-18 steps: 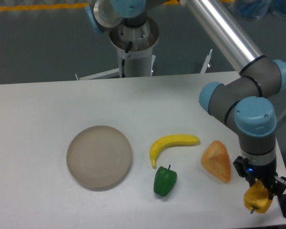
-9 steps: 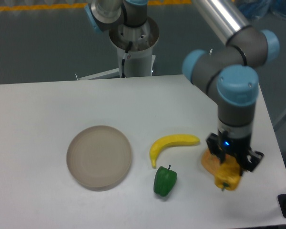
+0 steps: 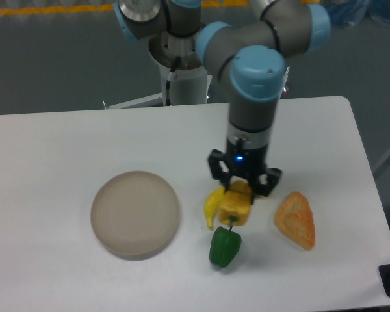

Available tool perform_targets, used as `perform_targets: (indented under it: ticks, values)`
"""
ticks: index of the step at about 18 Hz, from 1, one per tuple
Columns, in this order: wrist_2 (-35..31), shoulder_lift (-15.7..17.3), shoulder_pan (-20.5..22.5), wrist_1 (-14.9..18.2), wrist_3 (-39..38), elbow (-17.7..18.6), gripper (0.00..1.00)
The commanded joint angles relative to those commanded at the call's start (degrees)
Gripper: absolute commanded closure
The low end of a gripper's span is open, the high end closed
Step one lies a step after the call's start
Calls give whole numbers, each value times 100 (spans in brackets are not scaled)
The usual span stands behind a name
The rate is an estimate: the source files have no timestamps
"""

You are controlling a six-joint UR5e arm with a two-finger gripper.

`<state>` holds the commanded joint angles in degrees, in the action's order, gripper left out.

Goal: Place the yellow pepper on the plate
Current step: 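Carry the yellow pepper over the banana toward the beige plate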

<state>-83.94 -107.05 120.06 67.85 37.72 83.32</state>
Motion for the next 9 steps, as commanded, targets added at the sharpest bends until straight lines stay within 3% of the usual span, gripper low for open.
perform_targets:
  ticks: [5,9]
  values:
    - [-61,-299,-492,-106,-809,53,70]
    - [-62,-404,-650,-210,-977,106,70]
